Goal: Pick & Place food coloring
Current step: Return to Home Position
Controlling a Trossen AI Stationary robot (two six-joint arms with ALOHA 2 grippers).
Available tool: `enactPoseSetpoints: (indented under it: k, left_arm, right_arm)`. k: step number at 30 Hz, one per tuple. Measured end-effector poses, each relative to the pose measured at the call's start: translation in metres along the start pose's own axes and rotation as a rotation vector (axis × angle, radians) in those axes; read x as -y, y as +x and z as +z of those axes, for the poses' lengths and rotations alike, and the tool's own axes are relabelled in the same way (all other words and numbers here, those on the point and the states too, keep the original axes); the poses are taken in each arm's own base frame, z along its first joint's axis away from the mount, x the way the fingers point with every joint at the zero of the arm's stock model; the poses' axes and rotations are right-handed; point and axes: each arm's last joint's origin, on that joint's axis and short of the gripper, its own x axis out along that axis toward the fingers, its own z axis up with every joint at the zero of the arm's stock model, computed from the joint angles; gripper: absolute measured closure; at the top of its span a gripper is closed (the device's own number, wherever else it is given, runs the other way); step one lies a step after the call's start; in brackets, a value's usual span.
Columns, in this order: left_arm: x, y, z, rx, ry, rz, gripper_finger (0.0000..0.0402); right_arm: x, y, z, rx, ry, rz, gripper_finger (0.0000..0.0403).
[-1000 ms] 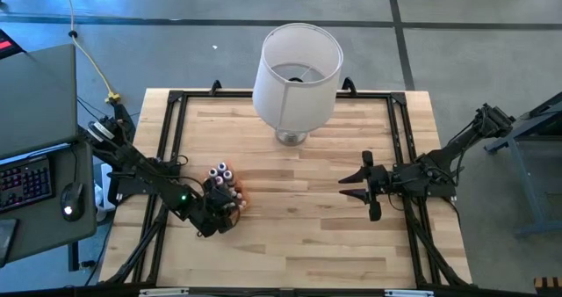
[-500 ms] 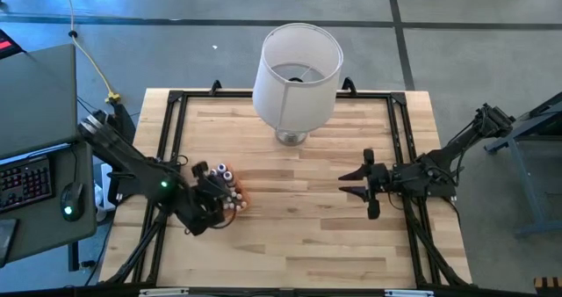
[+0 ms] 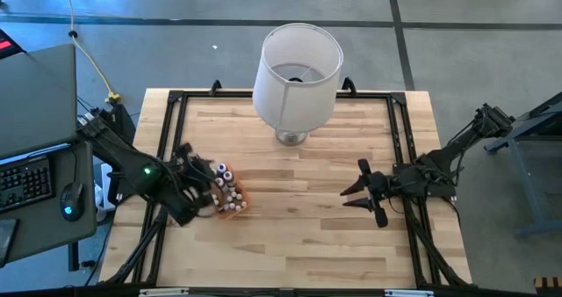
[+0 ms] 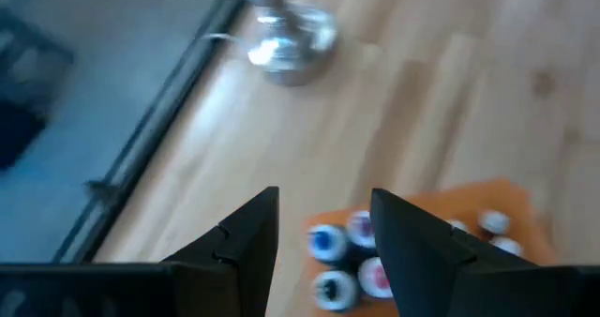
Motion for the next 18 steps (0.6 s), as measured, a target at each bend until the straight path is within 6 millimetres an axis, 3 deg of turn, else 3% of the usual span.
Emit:
enactPoseSetpoints:
  k: [5,11,13,18]
  left_arm:
    - [-0.048,-0.018,-0.009,0.002,-0.173,0.015,0.0236]
    - [-0.094,-0.024,-0.04,0.09,-0.275,-0.144,0.0236]
    - [-0.095,-0.016,-0.055,0.166,-0.286,-0.218,0.0236]
    - [-0.074,0.018,-0.092,0.392,-0.283,-0.383,0.0236]
  right_arm:
    - [0.002,-0.002,0.005,0.056,-0.001,-0.044,0.0274]
    - [0.006,-0.029,0.016,0.112,-0.085,0.043,0.0274]
    - [0.008,-0.043,0.021,0.163,-0.13,0.104,0.0274]
    - [0.017,-0.073,0.021,0.256,-0.184,0.163,0.0274]
